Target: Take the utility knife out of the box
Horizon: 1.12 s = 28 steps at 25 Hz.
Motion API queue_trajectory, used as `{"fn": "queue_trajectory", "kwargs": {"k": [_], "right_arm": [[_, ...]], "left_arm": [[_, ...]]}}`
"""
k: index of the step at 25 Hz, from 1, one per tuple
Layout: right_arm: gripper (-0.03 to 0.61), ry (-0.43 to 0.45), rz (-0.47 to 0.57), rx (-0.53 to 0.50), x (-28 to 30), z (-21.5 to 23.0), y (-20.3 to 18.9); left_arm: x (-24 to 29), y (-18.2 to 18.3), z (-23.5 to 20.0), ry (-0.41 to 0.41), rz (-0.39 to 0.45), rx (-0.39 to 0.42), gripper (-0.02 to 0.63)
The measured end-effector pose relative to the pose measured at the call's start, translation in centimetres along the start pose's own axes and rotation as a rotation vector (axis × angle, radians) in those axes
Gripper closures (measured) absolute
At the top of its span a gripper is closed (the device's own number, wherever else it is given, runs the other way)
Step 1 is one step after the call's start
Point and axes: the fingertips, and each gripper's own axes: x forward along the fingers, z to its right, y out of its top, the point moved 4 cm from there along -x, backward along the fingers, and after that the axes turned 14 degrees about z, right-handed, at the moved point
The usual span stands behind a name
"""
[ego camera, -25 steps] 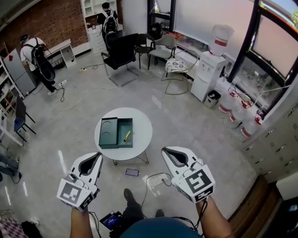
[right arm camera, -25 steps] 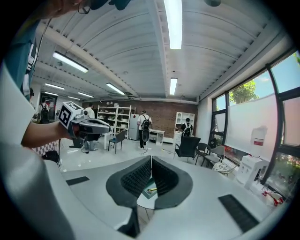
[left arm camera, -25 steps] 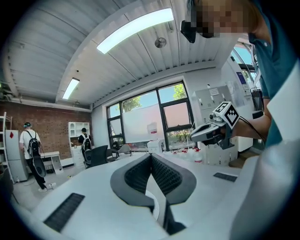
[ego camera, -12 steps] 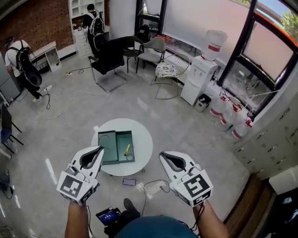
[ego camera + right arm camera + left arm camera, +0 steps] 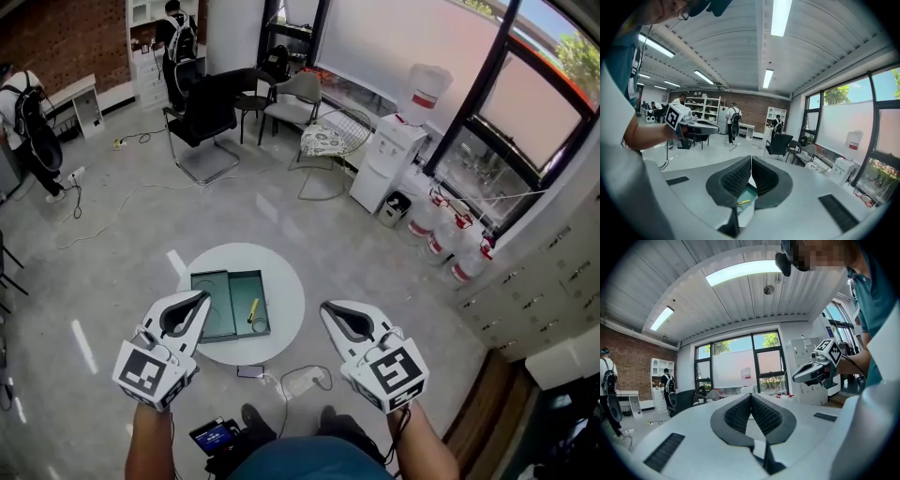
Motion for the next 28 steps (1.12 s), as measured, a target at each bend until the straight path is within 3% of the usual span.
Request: {"fn": "queue_trajectory", "kwargs": {"k": [5,14,28], "right_arm": [[0.541,0.049,-0.011,-0.003,2.8,1.6,-1.1],[0.540,0.268,0.030,0.006,10.2,2.6,-3.4],[0.540,0.471,-0.085,0.026,20.0,4.0,-11.5]], "left_arm": [[0.1,-1.4,-1.5,0.061,-0.021,-0.002,0.595],[-2.8,-3.5,-3.5,0.211,-0.071,-0.002,0.595],[-2.7,-9.8,-6.9,0.394,-0.196,-0.057,0.595]]}}
